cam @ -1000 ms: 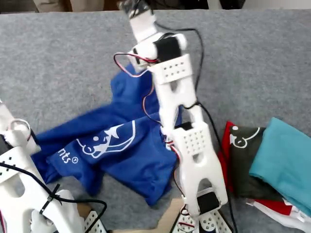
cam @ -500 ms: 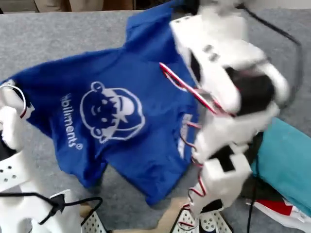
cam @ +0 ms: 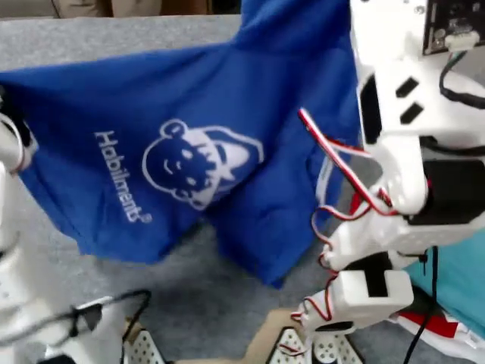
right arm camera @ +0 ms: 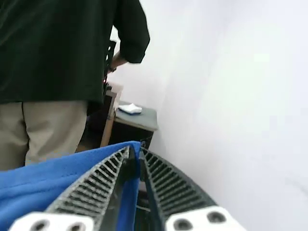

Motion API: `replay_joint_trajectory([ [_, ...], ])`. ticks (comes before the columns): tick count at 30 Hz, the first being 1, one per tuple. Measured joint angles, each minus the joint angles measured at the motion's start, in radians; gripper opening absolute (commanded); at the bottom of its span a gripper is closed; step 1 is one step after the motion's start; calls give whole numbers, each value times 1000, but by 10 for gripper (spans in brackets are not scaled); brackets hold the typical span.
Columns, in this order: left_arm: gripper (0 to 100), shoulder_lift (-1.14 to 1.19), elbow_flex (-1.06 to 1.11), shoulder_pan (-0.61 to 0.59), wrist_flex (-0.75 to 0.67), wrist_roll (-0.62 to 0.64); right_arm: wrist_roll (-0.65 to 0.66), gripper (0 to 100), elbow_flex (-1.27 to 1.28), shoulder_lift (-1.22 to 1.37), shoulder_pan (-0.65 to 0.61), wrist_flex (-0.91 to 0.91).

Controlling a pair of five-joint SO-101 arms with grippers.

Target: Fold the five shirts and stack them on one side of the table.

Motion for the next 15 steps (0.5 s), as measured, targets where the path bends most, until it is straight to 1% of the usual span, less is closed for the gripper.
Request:
replay_joint_trajectory([
  [4,18,161,-265,-43,77,0,15,4,2,0,0,-28],
  [10,18,361,-687,-49,235,0,17,4,12,-57,0,-28],
  [13,18,411,-836,-49,288,0,17,4,12,-103,0,-31],
  [15,18,417,-899,-49,313,0,17,4,12,-132,0,-31],
])
